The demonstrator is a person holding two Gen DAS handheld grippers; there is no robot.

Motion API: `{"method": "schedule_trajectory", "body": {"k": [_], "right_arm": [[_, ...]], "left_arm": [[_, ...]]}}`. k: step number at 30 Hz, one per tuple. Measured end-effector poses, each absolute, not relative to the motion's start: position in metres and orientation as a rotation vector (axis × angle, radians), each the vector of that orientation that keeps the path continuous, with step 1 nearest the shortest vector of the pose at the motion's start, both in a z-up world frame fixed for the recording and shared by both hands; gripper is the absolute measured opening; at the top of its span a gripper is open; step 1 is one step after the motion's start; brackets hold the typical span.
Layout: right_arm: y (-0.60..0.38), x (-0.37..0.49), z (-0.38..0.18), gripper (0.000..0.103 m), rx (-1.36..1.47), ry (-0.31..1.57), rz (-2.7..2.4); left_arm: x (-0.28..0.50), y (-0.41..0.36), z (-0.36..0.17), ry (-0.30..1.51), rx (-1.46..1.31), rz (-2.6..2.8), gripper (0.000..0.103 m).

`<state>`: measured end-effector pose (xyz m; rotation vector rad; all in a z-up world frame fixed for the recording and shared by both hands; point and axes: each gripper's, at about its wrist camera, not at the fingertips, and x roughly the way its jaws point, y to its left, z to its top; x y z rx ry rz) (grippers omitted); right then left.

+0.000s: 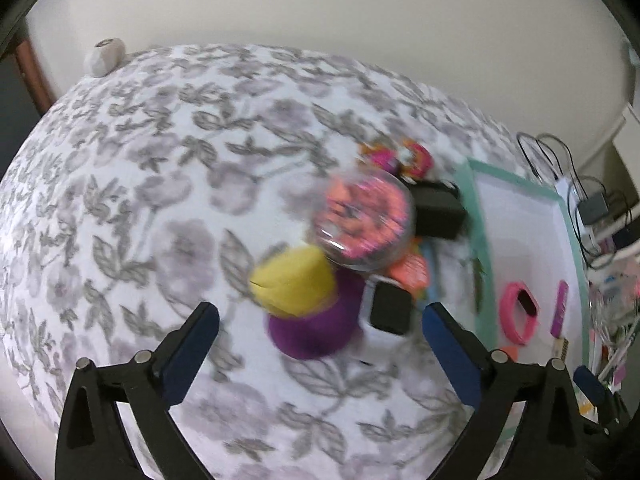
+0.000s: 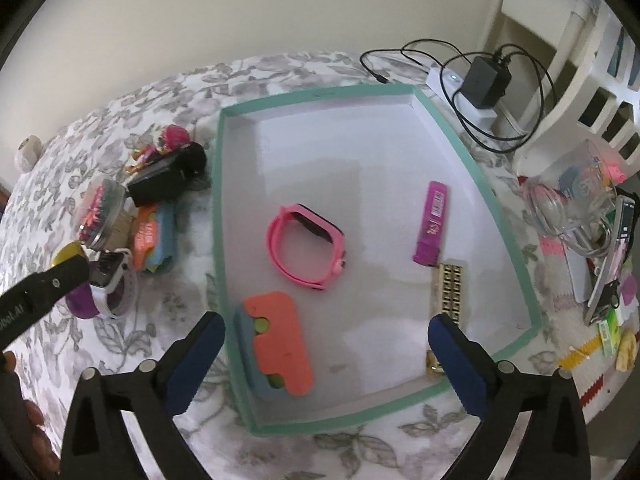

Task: Organize rigid objects
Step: 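Grasp the yellow-lidded purple container with the left tool while the right tool grasps the white smartwatch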

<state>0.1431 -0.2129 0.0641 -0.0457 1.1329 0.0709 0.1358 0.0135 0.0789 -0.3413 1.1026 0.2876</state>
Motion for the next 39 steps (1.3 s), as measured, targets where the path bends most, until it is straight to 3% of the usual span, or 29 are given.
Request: {"method": "schedule_trajectory", "body": {"k": [5, 13, 29, 34, 37, 39], "right_arm": [[-0.185, 0.142, 0.075, 0.103, -0.021, 1.099, 0.134], [-0.127, 0.142, 0.070, 0.103, 0.002, 1.107, 0.280], [-0.086, 0.149, 0.037, 0.101, -0.073, 1.147, 0.305], [-0.087, 0.151, 0.036, 0.082, -0.073, 1.145, 0.308], [-0.081, 0.151, 0.032, 0.062, -0.075, 1.152, 0.327], [-0.079, 0.151, 0.030, 0.041, -0.079, 1.156, 0.325]], "left_arm": [[0.126, 0.051, 0.087, 1.027, -0.341, 0.373, 0.103], [0.121, 0.083, 0.069, 1.087, -0.430, 0.397, 0.103], [0.132, 0.078, 0.054, 1.128, -0.544, 0.286, 0.103], [0.136, 0.073, 0.045, 1.152, -0.583, 0.246, 0.103], [0.137, 0.072, 0.040, 1.159, -0.615, 0.224, 0.102], [0.137, 0.071, 0.037, 1.161, -0.626, 0.216, 0.096]]}}
